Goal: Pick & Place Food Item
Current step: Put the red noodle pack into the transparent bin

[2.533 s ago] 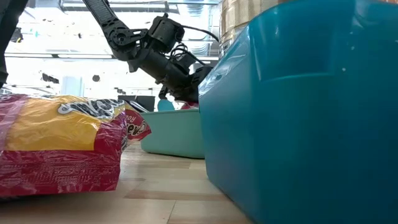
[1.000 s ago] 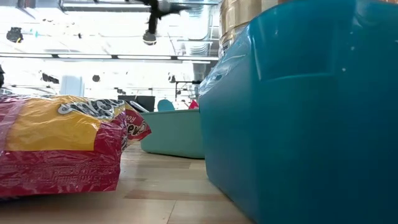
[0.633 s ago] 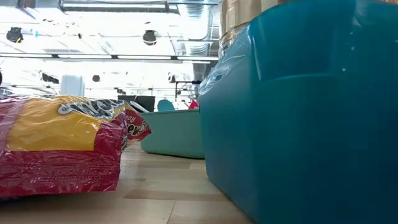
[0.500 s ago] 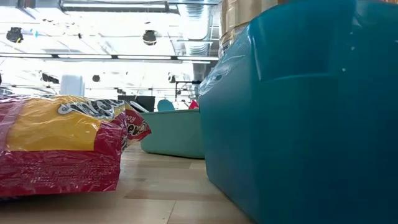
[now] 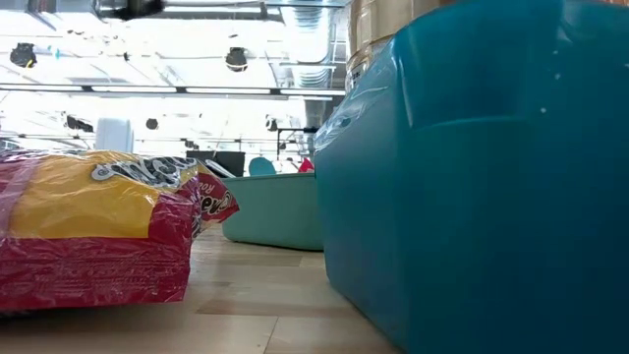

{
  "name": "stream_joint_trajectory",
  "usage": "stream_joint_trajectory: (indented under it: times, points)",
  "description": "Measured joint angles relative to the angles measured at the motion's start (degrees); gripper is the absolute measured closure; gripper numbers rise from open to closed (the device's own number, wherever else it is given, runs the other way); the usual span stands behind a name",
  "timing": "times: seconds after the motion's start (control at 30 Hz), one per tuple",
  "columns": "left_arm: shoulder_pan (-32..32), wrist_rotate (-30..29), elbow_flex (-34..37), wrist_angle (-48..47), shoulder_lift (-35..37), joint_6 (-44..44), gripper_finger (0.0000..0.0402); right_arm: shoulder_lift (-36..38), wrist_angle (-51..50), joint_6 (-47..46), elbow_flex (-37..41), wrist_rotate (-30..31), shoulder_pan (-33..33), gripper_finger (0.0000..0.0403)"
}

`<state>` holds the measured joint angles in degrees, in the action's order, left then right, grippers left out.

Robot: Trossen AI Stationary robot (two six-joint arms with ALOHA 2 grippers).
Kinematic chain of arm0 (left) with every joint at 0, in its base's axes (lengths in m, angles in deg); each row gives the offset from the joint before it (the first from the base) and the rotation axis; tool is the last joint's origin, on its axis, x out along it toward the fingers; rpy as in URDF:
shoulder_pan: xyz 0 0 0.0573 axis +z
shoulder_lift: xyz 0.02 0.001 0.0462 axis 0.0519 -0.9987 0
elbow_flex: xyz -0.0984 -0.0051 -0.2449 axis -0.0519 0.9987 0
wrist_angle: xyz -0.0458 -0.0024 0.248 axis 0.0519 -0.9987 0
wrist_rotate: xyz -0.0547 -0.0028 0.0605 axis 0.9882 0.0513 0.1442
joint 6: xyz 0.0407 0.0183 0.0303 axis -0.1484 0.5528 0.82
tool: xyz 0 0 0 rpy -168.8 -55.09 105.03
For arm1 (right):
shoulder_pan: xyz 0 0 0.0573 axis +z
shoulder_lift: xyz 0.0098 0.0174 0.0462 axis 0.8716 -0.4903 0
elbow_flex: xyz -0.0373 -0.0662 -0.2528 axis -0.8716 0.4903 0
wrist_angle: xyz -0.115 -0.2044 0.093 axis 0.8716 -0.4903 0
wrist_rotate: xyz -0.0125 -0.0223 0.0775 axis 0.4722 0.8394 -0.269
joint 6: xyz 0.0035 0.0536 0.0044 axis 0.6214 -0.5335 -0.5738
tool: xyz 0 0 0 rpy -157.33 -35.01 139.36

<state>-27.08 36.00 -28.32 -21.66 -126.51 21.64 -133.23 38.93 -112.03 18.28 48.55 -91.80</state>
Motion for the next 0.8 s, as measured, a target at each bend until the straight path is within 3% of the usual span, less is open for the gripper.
stream_joint_trajectory:
  times: [0.2, 0.37, 0.6, 0.8]
  points:
    - [-5.7, -1.2, 0.0, -13.3, 0.0, -13.1, 0.0368, 0.0, 0.0, 0.0, 0.0, 0.0, 0.0, 0.0301]
    - [-9.3, -6.6, 0.0, -24.4, 0.0, -21.1, 0.0396, 0.0, 0.0, 0.0, 0.0, 0.0, 0.0, 0.0301]
    - [-10.6, -17.1, 0.0, -40.2, -0.1, -35.2, 0.0401, 0.0, 0.0, 0.3, 0.0, 0.0, 0.0, 0.0301]
    - [-9.7, -22.9, 0.0, -43.8, -1.9, -42.1, 0.0401, 0.0, 0.0, 0.4, 0.0, 0.0, 0.0, 0.0301]
